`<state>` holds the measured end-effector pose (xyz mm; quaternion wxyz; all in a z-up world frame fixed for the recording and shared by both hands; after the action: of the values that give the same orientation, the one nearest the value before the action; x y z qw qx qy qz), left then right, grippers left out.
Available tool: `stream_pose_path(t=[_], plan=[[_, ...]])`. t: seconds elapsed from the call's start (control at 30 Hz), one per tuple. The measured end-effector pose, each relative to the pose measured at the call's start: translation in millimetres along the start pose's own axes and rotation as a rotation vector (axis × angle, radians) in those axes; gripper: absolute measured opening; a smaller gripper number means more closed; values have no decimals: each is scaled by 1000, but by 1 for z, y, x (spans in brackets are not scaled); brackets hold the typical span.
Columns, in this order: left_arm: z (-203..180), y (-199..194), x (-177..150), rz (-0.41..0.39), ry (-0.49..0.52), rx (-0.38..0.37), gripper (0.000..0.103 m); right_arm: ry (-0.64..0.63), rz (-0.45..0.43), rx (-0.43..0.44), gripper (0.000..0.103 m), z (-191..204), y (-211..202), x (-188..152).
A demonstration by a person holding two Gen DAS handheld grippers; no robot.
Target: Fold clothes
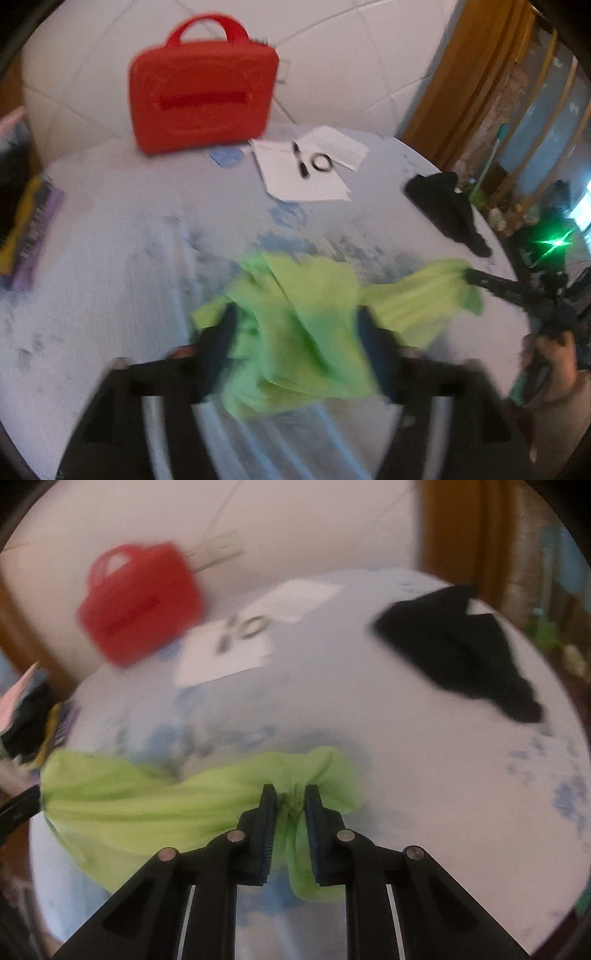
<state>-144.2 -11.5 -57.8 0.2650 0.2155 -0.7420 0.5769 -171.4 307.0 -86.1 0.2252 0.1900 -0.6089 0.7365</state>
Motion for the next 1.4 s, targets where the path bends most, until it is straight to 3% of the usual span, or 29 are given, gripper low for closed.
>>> stream_pose_path(t=[0.1,0.17,0.33,0.47,0.57,0.67,0.7,0.8,0.83,0.87,0.9,0.93,1.03,1.2,1.3,1.37,1.4], plan=[[12,0,-10,19,-9,32,80,-2,19,1,20,-6,-7,-15],[22,11,-20,56,-10,61,80,-14,32,9,35,-5,-12,-28],[41,49,-73,158,-1,128,80,-175,107,126,55,48,-17,-84],[44,75,-97,197,-61,89,80,-299,173,180,56,87,-12,-139],[39,93,-109,230,-57,107,78,-314,210,200,56,102,3,-159],[33,98,-119,243,-26,110,60,-352,225,178,63,113,18,-166],[32,97,-119,246,-10,119,42,-367,231,170,65,116,24,-168],[33,92,-114,244,19,150,10,-427,229,130,67,124,36,-168],[36,88,-110,234,11,164,9,-446,229,112,60,126,39,-167],[40,76,-101,204,4,172,9,-454,218,86,30,125,40,-162],[45,62,-92,170,-3,180,9,-446,203,78,14,122,37,-154],[49,49,-82,136,-11,187,9,-435,188,70,8,118,35,-146],[62,7,-54,33,-32,210,9,-342,67,79,8,100,5,-97],[93,-64,-10,-119,-64,271,9,-157,-241,38,6,39,-86,1],[117,-77,-16,-101,-105,280,9,-72,-348,-10,6,0,-131,31],[129,-79,-25,-70,-135,277,9,-32,-327,-39,6,-21,-135,37],[135,-76,-34,-40,-155,266,16,-15,-292,-24,6,-26,-127,31]])
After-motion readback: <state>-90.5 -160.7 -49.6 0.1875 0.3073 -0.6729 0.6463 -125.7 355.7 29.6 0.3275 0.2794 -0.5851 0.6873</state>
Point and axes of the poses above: each gripper's, at about its wrist camera, not at the fingertips, and y roughly the way its jaws point, z to its left, x to its top, the point moved 6 cm from there along y, roughly the way its jaws point, and after that the axes turned 4 degrees about -z, right-handed, at the moved point
